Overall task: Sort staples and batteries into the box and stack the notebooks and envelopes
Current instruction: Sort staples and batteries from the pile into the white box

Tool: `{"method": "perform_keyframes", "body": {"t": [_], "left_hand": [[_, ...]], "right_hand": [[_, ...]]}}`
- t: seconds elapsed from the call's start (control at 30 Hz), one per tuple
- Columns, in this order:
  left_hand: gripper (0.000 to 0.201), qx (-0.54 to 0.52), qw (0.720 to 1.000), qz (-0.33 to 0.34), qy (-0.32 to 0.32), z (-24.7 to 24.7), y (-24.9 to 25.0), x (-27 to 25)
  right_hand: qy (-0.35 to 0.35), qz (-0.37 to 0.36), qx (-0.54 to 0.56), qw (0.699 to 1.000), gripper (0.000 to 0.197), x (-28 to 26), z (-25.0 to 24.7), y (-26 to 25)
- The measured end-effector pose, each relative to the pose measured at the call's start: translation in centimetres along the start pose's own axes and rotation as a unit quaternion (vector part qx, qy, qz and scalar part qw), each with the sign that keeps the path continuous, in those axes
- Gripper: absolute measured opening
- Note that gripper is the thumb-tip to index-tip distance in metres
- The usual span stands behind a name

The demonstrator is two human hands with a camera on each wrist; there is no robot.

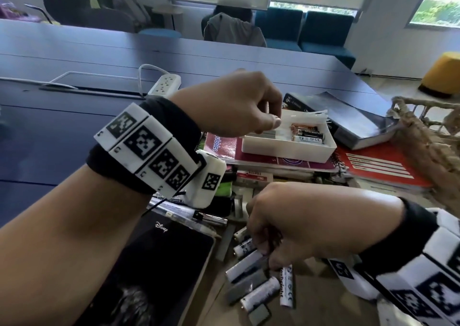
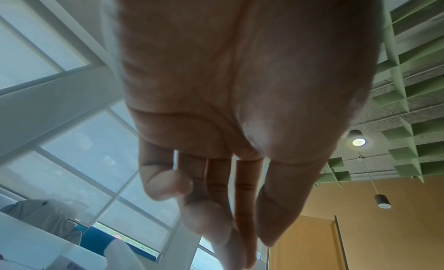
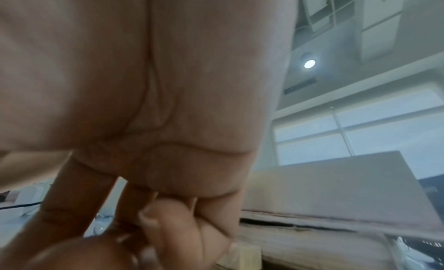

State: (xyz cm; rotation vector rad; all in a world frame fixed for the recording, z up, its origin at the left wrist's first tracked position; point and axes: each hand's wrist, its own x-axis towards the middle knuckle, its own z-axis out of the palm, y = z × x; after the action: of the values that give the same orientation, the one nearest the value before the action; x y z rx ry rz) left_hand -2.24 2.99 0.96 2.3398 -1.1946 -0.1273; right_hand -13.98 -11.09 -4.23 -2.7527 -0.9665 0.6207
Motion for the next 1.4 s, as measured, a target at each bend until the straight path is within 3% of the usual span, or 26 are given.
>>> {"method": "perform_keyframes", "body": {"t": [0.13, 0.33, 0.7, 0.83, 1.03, 1.4], "left_hand": [[0.013, 0.0, 1.0, 0.0, -0.01, 0.2, 0.2, 0.0], [0.014, 0.005, 1.0, -0.001, -0.011, 0.1, 0.2, 0.2], [0.017, 0.006, 0.999, -0.022, -0.039, 1.0, 0.6, 0.3], [0.012, -0.014, 0.997, -0.027, -0.074, 1.1, 0.7, 0.3], [0.008, -0.132, 0.983, -0.035, -0.122, 1.1, 1.0, 0.3], [0.012, -0.142, 0.983, -0.028, -0.109, 1.0, 0.9, 0.2]], "right_hand": [[-0.002, 0.007, 0.002, 1.0, 0.012, -0.5, -0.1, 0.0], [0.024, 0.09, 0.082, 0.992, 0.015, -2.4, -2.9, 2.0], [0.179, 0.137, 0.166, 0.96, 0.013, -3.7, -8.2, 6.4], [0.166, 0.129, 0.186, 0.96, 0.012, -3.5, -7.9, 7.1], [0.174, 0.101, 0.241, 0.949, 0.013, -4.4, -7.7, 7.9], [0.129, 0.107, 0.279, 0.945, 0.015, -4.0, -6.8, 7.9]]}}
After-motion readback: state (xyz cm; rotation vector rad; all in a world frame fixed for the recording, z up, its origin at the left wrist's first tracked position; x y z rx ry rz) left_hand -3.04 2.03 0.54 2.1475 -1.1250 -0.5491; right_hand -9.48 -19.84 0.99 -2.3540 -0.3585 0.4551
